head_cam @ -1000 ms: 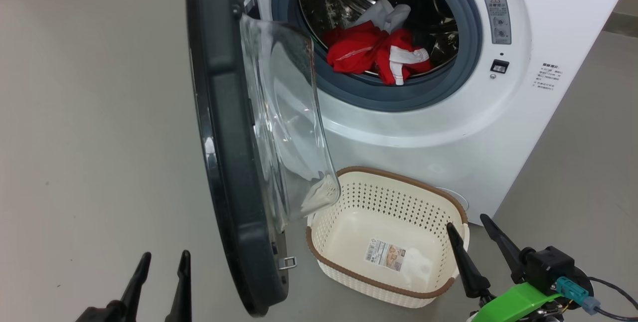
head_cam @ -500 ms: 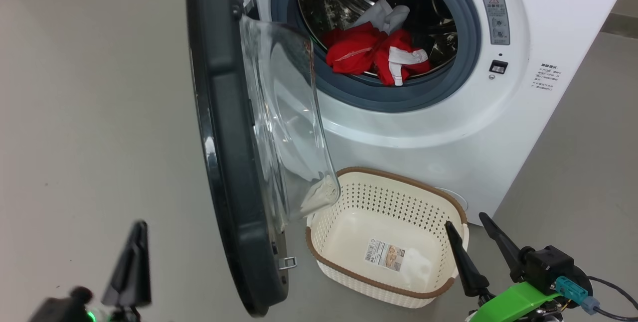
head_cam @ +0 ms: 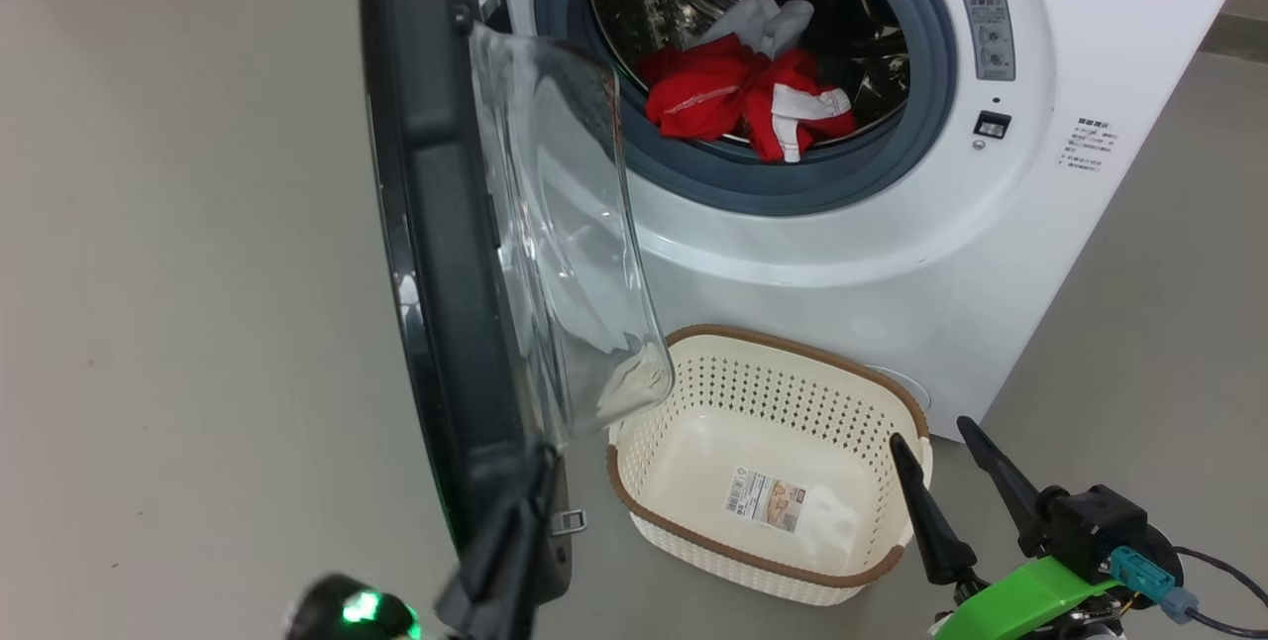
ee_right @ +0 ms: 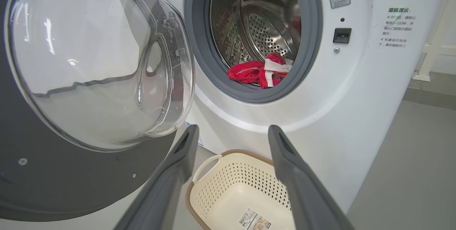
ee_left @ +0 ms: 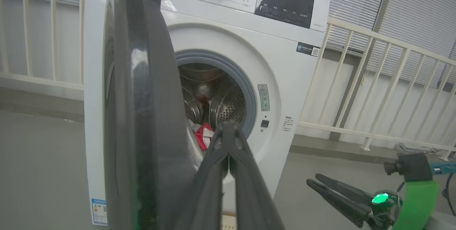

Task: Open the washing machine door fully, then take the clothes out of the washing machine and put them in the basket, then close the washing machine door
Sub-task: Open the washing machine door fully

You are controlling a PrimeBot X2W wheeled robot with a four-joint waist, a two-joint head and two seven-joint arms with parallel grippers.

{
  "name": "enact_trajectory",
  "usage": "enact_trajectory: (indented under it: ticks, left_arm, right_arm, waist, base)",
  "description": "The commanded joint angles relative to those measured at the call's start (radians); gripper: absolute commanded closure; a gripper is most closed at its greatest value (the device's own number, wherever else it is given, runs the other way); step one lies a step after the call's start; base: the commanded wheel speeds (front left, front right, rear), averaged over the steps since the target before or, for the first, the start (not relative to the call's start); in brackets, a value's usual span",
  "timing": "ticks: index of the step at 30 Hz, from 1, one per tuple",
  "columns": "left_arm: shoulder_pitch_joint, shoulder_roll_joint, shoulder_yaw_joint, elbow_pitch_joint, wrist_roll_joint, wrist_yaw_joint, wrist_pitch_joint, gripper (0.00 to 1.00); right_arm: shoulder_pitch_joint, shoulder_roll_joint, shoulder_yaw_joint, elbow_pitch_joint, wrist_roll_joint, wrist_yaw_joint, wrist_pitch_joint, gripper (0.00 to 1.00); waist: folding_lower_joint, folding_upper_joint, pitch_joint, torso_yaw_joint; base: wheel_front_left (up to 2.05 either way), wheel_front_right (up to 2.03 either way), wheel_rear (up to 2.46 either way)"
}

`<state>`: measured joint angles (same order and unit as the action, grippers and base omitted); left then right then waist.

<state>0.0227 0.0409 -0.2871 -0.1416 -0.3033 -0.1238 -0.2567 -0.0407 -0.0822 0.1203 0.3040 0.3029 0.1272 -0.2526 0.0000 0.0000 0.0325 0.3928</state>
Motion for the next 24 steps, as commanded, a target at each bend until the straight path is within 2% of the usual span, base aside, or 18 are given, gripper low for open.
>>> enact_trajectory:
  ticks: [1,4,11,19,24]
  left_arm:
    - [-0.009,0.009,0.011,0.008,-0.017,-0.004,-0.005,1.0]
    - [-0.009,0.009,-0.021,0.082,-0.038,-0.002,-0.005,1.0]
    - [-0.027,0.009,-0.018,0.193,-0.063,0.018,-0.005,1.0]
    - [-0.051,0.009,0.054,0.248,-0.074,0.043,-0.005,1.0]
    - [-0.053,0.009,0.134,0.265,-0.056,0.051,-0.005,1.0]
  right_arm:
    - [-0.014,-0.001,0.02,-0.026,-0.011,0.003,-0.009,0.0]
    - [-0.017,0.0,0.018,-0.027,-0.012,0.003,-0.009,0.0]
    - [-0.018,0.001,0.01,-0.027,-0.017,0.003,-0.009,0.0]
    - [-0.022,0.003,0.01,-0.028,-0.019,0.003,-0.009,0.0]
    - [-0.021,0.004,0.01,-0.027,-0.019,0.003,-0.009,0.0]
  waist:
    - [0.0,0.0,0.003,-0.001]
    - [0.0,0.0,0.008,-0.001]
    - [0.0,0.0,0.014,0.003]
    - [0.0,0.0,0.021,0.015]
    - [0.0,0.0,0.024,0.026]
  base:
    - [0.0,0.0,0.0]
    - [0.0,0.0,0.0]
    - [0.0,0.0,0.0]
    - [0.0,0.0,0.0]
    - [0.0,0.0,0.0]
